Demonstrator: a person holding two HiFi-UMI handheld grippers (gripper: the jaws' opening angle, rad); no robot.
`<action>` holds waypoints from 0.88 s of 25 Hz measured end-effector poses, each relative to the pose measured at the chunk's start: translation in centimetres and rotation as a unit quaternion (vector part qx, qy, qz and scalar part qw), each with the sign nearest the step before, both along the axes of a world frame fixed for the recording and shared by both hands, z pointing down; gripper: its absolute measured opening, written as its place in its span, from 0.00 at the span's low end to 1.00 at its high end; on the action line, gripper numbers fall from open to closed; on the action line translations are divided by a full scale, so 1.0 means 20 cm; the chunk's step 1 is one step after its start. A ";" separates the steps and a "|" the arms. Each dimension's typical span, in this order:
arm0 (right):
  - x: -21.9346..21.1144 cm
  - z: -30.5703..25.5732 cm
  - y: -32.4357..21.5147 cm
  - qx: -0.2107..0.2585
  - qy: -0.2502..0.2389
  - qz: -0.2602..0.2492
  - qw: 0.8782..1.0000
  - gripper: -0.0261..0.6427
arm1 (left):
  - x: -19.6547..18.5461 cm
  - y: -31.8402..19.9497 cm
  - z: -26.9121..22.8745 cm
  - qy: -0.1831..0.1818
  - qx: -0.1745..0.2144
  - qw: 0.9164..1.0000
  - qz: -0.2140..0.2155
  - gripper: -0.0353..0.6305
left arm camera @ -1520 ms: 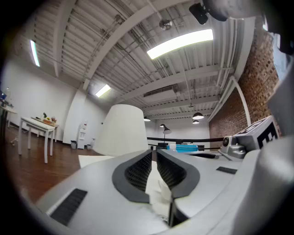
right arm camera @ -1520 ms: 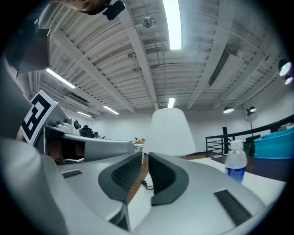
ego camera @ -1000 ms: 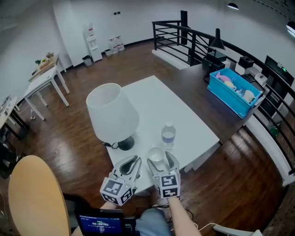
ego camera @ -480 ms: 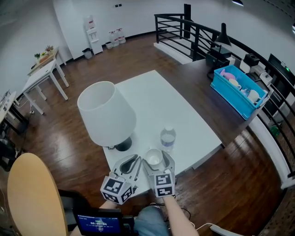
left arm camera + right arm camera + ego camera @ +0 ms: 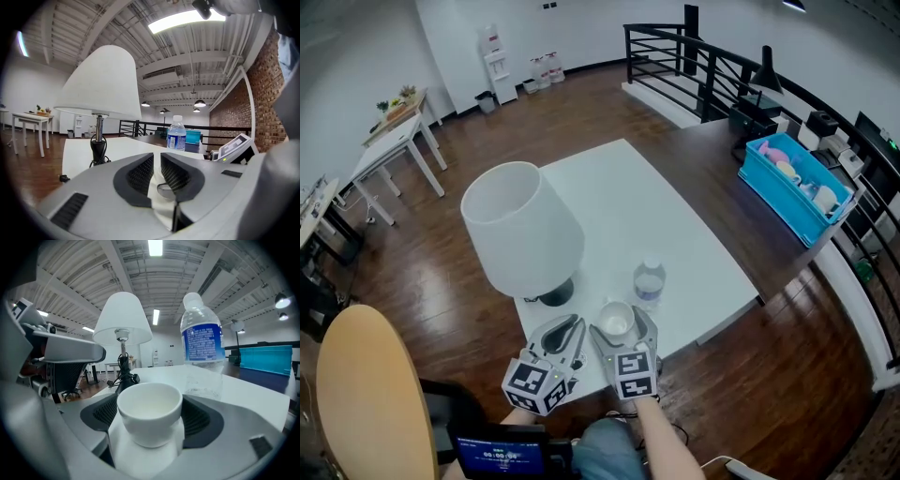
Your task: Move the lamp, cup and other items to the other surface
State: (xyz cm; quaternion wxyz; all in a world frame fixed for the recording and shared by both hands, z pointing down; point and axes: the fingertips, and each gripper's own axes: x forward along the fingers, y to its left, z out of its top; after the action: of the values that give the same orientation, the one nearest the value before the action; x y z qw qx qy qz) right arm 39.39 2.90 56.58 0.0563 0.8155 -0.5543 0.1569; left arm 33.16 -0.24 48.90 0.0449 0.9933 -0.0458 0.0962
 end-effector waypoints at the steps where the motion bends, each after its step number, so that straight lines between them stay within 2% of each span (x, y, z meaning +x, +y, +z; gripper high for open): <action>1: 0.00 0.02 0.00 -0.008 0.000 0.000 1.000 0.68 | 0.00 0.00 0.00 -0.001 0.000 1.000 -0.001 0.14; 2: 0.00 0.03 0.00 -0.011 0.001 0.000 1.000 0.68 | -0.01 0.00 0.00 -0.002 0.001 1.000 -0.002 0.14; 3: 0.00 0.03 0.00 -0.009 0.001 0.000 1.000 0.63 | -0.02 -0.01 0.00 -0.003 0.002 1.000 -0.003 0.14; 4: 0.00 0.02 0.00 -0.005 0.002 0.000 1.000 0.62 | -0.02 -0.01 0.00 -0.004 0.003 1.000 -0.005 0.14; 15: -0.06 -0.06 -0.02 0.038 0.018 -0.023 0.999 0.61 | -0.06 -0.05 0.01 -0.004 0.002 1.000 -0.019 0.14; 19: -0.14 -0.14 -0.07 0.049 0.020 -0.053 0.997 0.60 | -0.10 -0.07 0.00 -0.005 0.001 0.999 -0.034 0.14; 22: -0.26 -0.18 -0.15 0.056 0.022 -0.094 0.994 0.61 | -0.18 -0.14 -0.01 -0.005 0.001 0.998 -0.064 0.14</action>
State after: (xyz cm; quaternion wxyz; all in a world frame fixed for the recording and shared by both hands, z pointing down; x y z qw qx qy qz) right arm 34.19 -0.02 52.92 0.0376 0.7647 -0.6352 0.1016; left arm 29.56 -2.99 48.71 0.0502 0.9878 -0.1095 0.0984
